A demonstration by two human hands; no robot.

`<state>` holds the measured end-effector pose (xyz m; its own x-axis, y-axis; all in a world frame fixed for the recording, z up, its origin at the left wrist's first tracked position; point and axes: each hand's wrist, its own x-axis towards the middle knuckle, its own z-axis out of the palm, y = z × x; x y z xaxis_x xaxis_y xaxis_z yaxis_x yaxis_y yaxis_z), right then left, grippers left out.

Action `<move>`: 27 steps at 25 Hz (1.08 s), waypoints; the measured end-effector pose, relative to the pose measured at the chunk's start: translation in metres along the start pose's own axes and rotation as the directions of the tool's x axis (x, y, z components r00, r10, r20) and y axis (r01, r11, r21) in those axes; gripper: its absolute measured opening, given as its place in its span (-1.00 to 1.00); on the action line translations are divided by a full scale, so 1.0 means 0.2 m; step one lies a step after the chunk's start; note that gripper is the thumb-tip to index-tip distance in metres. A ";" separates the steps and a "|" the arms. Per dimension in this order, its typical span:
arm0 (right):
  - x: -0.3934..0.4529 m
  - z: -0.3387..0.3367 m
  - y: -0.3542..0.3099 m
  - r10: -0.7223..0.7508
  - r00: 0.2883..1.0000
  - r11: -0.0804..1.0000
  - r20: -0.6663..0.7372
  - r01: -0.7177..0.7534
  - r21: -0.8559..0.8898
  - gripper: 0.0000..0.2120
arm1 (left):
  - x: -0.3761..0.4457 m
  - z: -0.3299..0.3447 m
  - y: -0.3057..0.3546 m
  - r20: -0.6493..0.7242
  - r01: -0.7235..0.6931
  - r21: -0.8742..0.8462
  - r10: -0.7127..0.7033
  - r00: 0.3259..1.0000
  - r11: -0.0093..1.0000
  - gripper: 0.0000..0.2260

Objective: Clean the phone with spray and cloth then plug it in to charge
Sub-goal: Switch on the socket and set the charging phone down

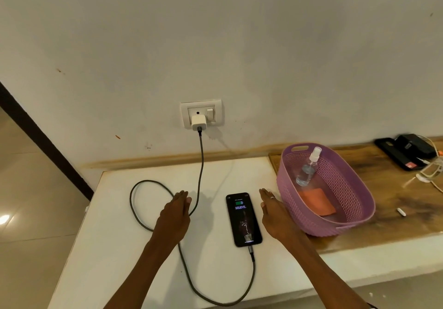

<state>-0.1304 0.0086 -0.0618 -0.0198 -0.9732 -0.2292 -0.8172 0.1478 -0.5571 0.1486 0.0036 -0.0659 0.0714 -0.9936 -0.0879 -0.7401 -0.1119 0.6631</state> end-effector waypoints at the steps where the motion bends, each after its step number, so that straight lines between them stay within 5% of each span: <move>1: 0.00 0.00 0.00 0.013 1.000 1.000 0.006 -0.013 0.005 -0.44 | 0.00 0.00 0.00 -0.003 0.000 -0.003 0.000 1.000 1.000 -0.59; 10: -0.01 0.02 0.02 0.074 0.994 0.997 -0.084 -0.073 0.020 -0.67 | 0.00 -0.02 0.03 -0.106 0.030 -0.098 -0.040 0.994 0.995 -0.67; 21: -0.06 0.02 0.00 0.114 0.991 0.994 -0.077 -0.113 0.014 -0.53 | 0.05 -0.03 0.11 -0.219 0.024 -0.240 -0.078 0.973 0.971 -0.76; 27: -0.12 0.04 0.03 0.174 0.984 0.982 -0.026 -0.175 -0.063 -0.58 | 0.27 -0.20 0.31 -0.043 0.078 -0.662 -0.142 0.989 0.745 -0.69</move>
<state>-0.1300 0.0343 -0.0656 -0.1766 -0.9369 -0.3019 -0.8359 0.3047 -0.4566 0.1326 -0.0571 0.0000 0.2042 -0.9675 -0.1493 -0.1032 -0.1730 0.9795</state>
